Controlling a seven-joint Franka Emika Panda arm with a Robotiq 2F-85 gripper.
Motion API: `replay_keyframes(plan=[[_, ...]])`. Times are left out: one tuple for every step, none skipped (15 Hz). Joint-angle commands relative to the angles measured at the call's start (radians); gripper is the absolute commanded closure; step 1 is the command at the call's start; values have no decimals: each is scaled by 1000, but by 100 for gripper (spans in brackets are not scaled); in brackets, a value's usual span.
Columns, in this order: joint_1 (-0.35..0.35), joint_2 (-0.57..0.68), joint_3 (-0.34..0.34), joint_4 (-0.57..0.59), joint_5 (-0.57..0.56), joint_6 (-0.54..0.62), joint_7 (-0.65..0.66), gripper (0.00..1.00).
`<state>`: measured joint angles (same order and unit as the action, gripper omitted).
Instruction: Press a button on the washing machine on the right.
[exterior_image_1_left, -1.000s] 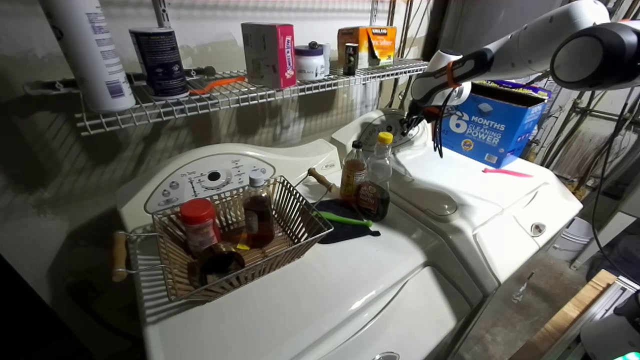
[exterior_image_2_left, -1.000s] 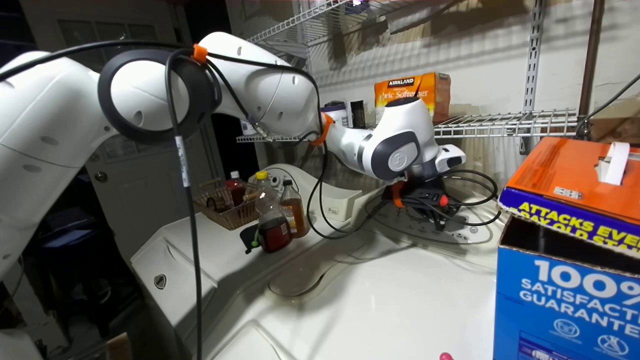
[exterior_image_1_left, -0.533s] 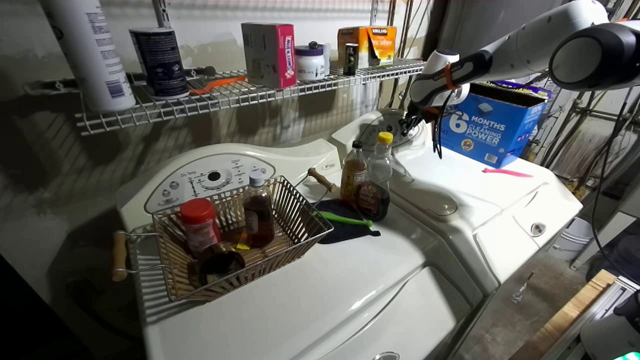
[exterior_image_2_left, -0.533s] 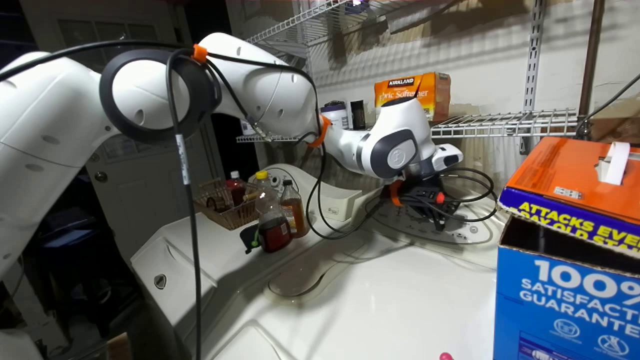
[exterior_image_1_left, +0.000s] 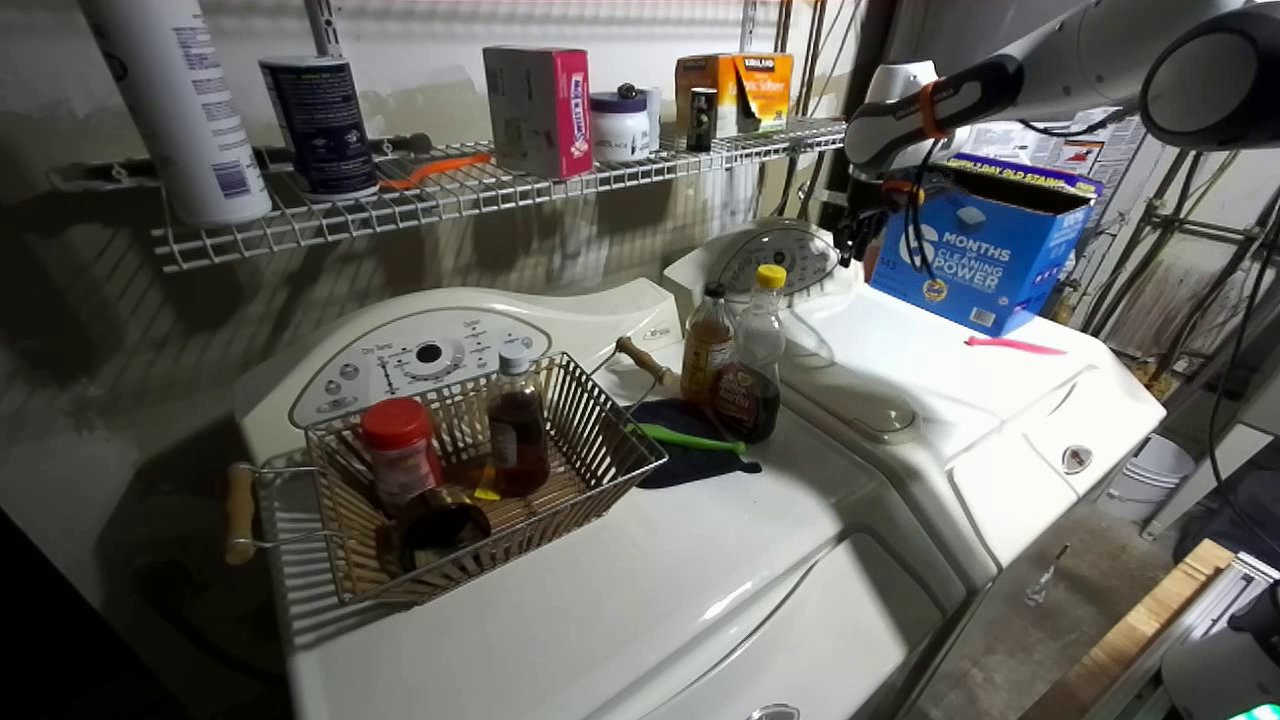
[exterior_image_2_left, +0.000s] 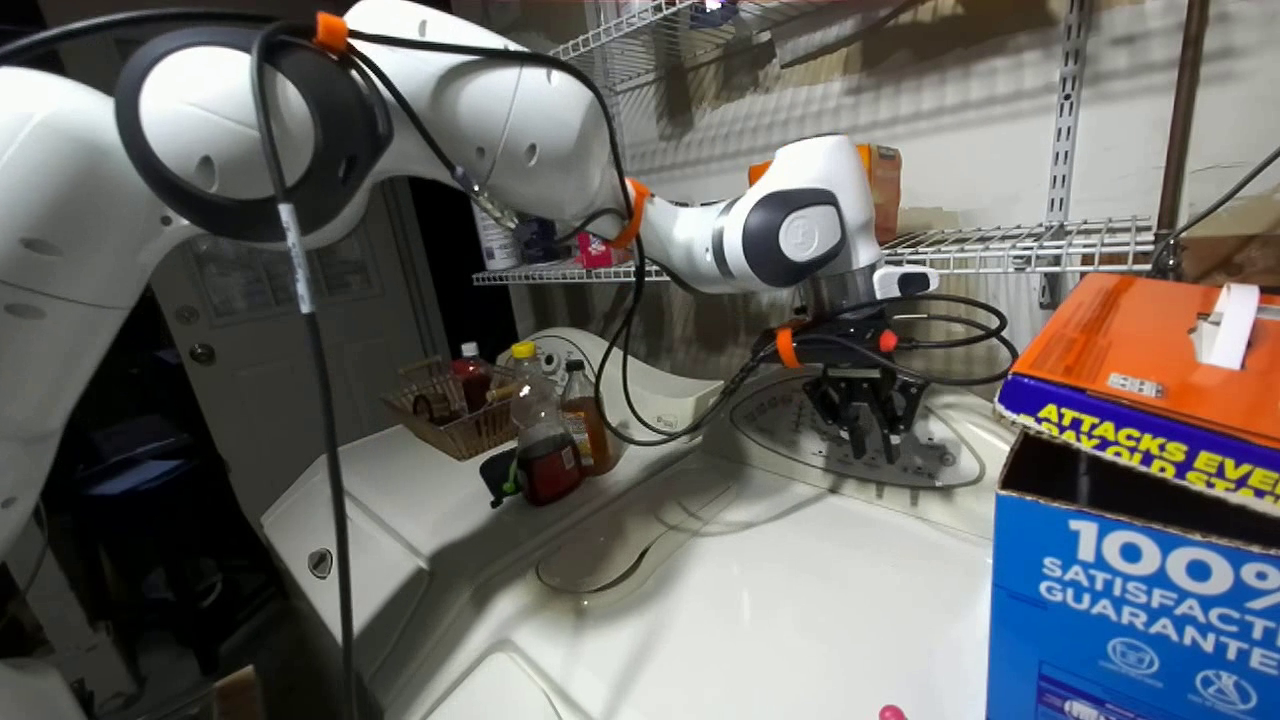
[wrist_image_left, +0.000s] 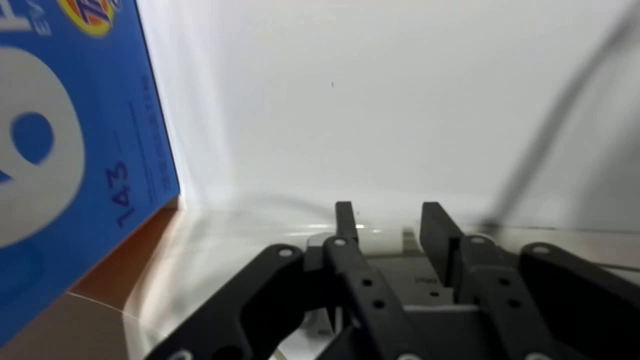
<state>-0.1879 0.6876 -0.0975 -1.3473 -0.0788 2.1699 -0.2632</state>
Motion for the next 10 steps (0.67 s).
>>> replay_keyframes(plan=[[-10,-124,12,-58,-7,-233,-56,30],[-9,-148,14,-69,-3,-276,-58,22],[-4,-174,12,-76,-5,-333,-51,16],[-6,-195,19,-79,10,-377,-52,8],[-10,-218,27,-85,26,-422,-62,2],[-11,-237,31,-90,48,-448,-38,0],[-11,-254,32,-95,66,-472,-23,0],[-18,-267,36,-100,87,-493,-32,0],[-21,-278,35,-104,105,-497,-34,0],[-6,-228,24,-50,65,-482,-36,0]])
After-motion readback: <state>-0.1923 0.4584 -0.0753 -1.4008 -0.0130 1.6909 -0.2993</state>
